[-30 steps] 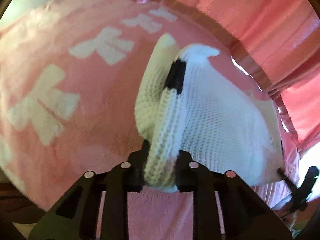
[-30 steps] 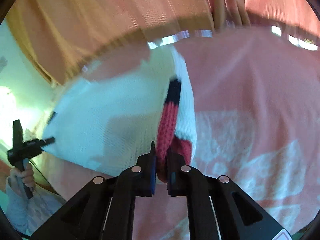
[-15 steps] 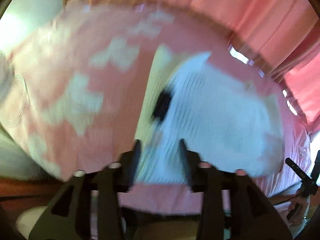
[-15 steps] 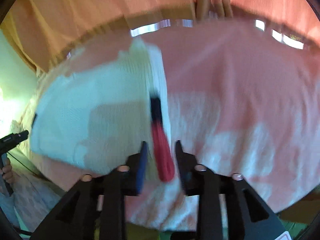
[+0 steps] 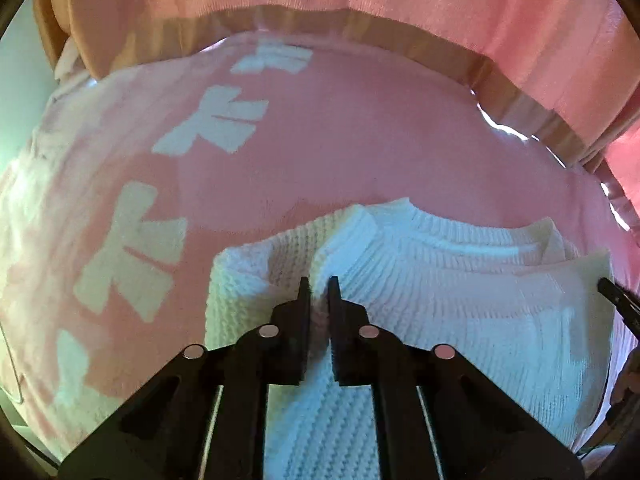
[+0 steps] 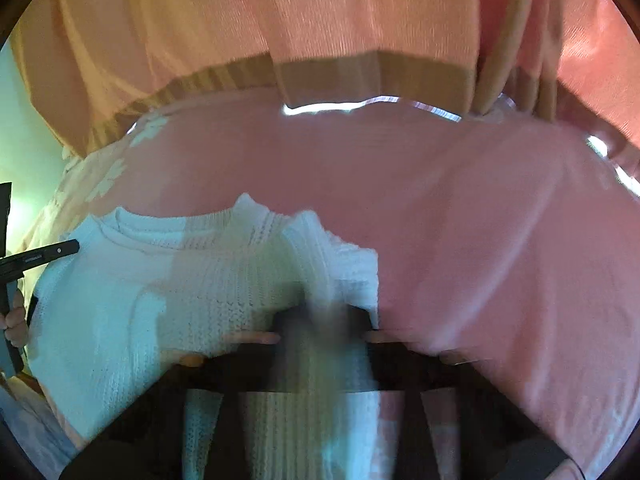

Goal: Fold small clothes

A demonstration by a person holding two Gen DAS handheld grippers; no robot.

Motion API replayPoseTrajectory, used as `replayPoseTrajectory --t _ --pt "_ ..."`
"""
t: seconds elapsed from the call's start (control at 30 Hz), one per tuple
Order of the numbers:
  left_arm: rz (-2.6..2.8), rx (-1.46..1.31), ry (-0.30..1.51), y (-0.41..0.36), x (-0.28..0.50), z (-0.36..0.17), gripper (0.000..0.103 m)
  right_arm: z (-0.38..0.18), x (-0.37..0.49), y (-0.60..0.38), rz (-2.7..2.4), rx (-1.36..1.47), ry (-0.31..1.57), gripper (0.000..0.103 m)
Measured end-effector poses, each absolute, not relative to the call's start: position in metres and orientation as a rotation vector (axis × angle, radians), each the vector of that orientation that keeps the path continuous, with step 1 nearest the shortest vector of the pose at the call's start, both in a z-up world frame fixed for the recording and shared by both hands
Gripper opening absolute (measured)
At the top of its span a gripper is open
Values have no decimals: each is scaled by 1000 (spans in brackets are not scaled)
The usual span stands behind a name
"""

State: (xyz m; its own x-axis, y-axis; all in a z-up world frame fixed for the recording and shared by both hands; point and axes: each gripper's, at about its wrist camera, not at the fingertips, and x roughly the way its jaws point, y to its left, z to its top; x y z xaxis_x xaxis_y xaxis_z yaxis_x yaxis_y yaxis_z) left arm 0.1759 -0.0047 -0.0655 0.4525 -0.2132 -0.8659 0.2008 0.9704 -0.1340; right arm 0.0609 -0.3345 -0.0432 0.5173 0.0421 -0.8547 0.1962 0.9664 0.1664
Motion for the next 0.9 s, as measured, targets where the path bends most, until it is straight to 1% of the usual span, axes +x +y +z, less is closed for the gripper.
replayPoseTrajectory --t 0.13,0.2,0.27,0.3,0.33,0.37,0.43,0.53,0.63,0.67,0.73,0.77,0.9 --pt "-244 -71 992 8 179 -46 7 -4 53 -334 -88 268 878 7" --pt "-210 -41 1029 6 191 -60 7 -13 60 -344 -133 263 911 8" --pt "-198 -18 1087 2 199 -79 7 -50 72 -354 -161 279 1057 11" --pt "-187 -9 1076 1 198 -81 8 -63 73 -358 -165 316 1090 12" --pt "-185 10 1063 -2 195 -77 8 -63 70 -361 -164 351 1066 13" --pt "-196 21 1052 -3 192 -70 10 -57 69 -361 -171 355 1055 19" --pt "-216 -1 1018 -1 183 -53 10 -25 58 -354 -181 330 986 22" --pt "-251 -37 934 5 153 -22 10 9 33 -332 -116 280 886 22" --pt "-305 -56 898 4 120 -8 10 16 10 -302 -19 259 875 22" --pt "-335 -79 911 -1 109 -10 10 10 9 -287 33 274 902 19" --pt "-410 -91 963 -21 101 -21 10 -5 15 -260 121 279 957 16" --pt "-428 -57 991 -35 97 -31 13 -14 20 -242 169 262 987 15" --pt "-386 56 1052 -58 97 -64 13 -37 33 -218 166 158 1044 11"
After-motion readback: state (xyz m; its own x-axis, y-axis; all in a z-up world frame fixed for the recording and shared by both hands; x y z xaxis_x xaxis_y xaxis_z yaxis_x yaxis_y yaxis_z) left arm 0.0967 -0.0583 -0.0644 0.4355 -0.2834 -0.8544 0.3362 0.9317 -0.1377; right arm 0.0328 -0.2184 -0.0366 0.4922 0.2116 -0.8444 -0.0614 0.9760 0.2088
